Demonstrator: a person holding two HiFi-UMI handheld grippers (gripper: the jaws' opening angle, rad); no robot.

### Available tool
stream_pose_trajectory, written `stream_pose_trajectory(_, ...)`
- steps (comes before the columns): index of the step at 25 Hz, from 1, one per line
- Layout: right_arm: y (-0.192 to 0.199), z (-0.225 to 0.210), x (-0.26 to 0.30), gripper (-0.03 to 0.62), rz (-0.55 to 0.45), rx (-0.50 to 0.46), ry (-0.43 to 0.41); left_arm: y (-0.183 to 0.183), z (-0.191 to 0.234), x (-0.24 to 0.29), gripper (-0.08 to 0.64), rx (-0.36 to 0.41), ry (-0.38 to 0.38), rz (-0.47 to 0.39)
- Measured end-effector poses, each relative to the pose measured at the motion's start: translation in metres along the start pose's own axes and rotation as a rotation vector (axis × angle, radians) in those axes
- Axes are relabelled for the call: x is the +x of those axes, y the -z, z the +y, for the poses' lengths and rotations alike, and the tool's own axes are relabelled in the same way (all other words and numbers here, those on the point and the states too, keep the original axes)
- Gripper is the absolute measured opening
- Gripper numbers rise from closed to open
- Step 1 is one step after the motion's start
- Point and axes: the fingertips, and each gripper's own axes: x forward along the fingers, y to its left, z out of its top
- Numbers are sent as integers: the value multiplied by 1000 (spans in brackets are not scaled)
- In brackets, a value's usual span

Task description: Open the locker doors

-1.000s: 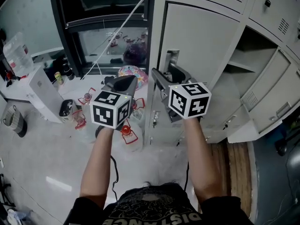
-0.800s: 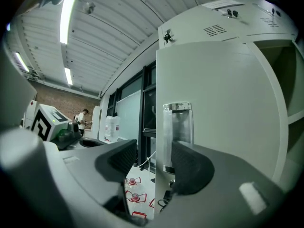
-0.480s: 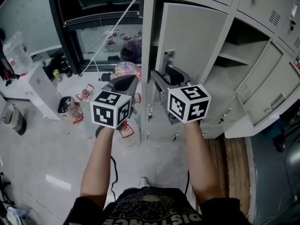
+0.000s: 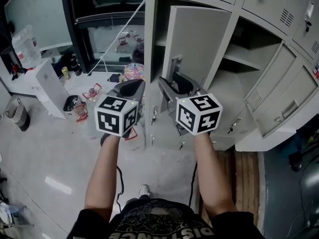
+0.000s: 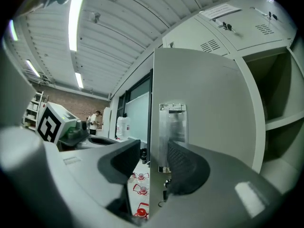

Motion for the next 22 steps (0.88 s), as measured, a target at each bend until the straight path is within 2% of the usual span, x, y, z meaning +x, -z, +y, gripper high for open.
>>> stream_pose_trajectory(13, -2, -9, -78, 166, -34, 3, -37, 8, -74, -15, 3, -2, -45, 10)
stream_pose_trajectory(22, -3, -32, -128, 166, -59, 21, 0, 11, -126, -3, 3, 15, 9, 20)
